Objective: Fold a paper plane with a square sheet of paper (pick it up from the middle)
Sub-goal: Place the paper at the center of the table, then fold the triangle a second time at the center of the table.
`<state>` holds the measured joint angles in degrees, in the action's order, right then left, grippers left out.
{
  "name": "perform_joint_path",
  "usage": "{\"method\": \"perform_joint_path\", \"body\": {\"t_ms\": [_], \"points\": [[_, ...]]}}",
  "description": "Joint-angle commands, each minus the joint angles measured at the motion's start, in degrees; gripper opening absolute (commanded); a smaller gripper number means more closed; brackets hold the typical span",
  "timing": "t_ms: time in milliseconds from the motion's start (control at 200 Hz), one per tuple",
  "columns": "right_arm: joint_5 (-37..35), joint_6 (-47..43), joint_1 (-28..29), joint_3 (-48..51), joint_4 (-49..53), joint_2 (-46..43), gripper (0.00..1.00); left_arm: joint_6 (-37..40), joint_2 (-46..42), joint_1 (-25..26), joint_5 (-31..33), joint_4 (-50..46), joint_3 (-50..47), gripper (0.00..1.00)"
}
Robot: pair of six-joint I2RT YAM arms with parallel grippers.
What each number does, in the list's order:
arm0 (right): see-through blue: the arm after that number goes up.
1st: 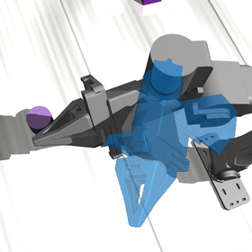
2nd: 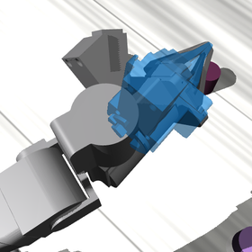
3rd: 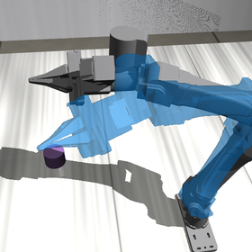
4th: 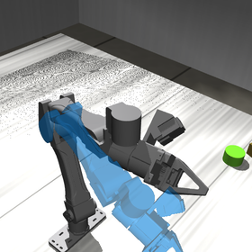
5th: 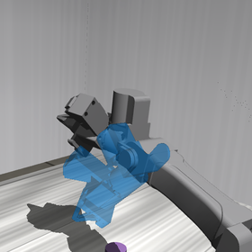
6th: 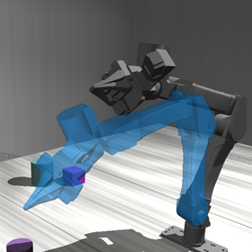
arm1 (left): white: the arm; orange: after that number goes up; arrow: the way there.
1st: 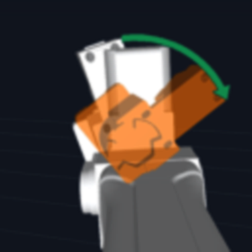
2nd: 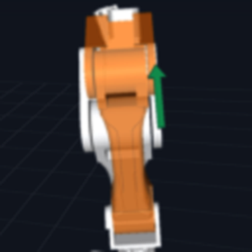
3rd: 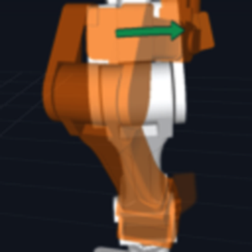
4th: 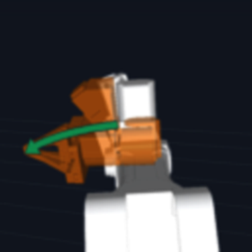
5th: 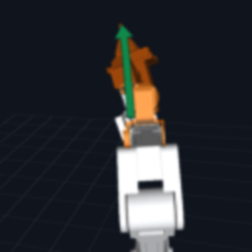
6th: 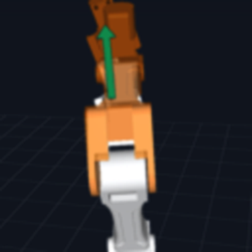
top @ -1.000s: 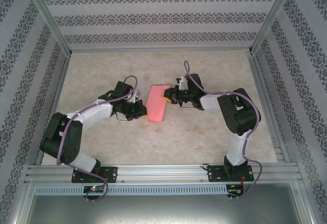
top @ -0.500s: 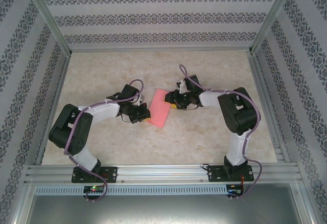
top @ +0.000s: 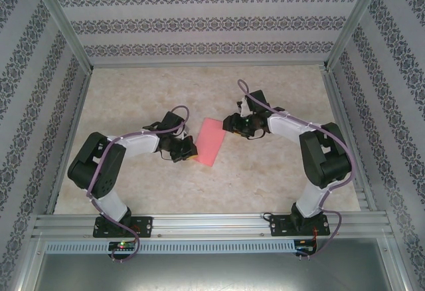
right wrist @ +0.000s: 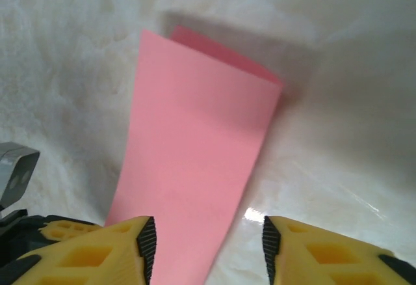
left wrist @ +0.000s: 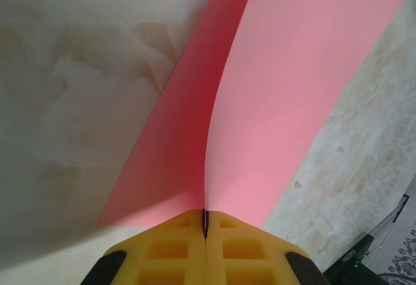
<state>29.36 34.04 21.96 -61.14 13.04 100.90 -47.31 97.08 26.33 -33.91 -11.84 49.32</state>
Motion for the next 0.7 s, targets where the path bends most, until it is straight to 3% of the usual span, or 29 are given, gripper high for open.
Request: {"method": "perform_joint_path", "body": {"t_ms": [0,270,694], "points": [[-0.2,0.2,1.8,-1.9,-1.2,2.7,0.45,-1.4,1.1,1.4,0.8,1.2,1.9,0.0],[-1.2,-0.2,3.0,-7.0,-0.8,9.3,0.34,-1.5,1.1,2.0,1.5,0.4,3.1,0.01],[-1.8,-1.6,3.2,-9.8,-0.5,14.6,0.27,0.0,1.8,2.4,2.7,-2.1,5.4,0.01]]}}
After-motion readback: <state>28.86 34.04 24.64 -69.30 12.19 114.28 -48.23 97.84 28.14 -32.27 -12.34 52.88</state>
